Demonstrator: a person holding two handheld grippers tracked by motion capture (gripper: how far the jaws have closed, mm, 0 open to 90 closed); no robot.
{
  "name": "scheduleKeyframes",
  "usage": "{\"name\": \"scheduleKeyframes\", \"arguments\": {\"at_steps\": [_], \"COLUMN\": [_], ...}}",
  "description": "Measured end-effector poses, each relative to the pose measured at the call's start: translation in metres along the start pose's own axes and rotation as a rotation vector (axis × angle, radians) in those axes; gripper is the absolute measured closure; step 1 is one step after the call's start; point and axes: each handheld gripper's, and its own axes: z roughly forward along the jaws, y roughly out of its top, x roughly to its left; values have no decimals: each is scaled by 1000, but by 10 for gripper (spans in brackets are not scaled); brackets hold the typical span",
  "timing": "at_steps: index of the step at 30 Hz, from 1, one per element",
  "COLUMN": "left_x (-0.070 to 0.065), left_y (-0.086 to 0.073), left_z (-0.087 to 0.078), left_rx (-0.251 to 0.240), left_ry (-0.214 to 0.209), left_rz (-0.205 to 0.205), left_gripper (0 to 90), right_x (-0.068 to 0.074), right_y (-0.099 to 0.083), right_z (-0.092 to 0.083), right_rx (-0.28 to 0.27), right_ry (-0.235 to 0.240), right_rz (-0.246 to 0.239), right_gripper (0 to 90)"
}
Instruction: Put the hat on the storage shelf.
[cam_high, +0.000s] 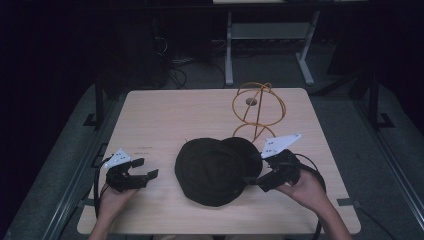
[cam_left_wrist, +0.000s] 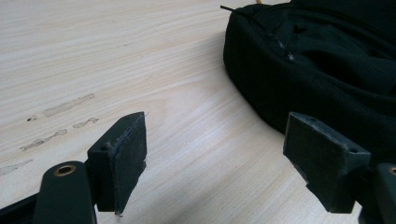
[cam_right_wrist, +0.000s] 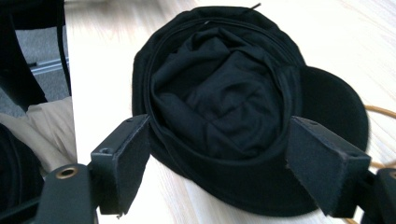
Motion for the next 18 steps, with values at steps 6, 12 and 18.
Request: {"name": "scheduleKeyframes", "arguments": {"at_steps": [6, 12, 18], "left_x": [2, 2, 2], "left_y": [1, 1, 1], "left_z": [-2, -3, -2], "left_rx": [-9, -10, -6], "left_ry": [4, 4, 2], "left_rz": [-1, 0, 5], "left_gripper": [211, 211, 211], "right_x": [6, 12, 21], "right_y": [14, 25, 33], "right_z": [19, 38, 53], "right_rx": [23, 46, 76], "right_ry": [24, 53, 88], "right_rz": [-42, -69, -96], "right_gripper": [253, 302, 356]}}
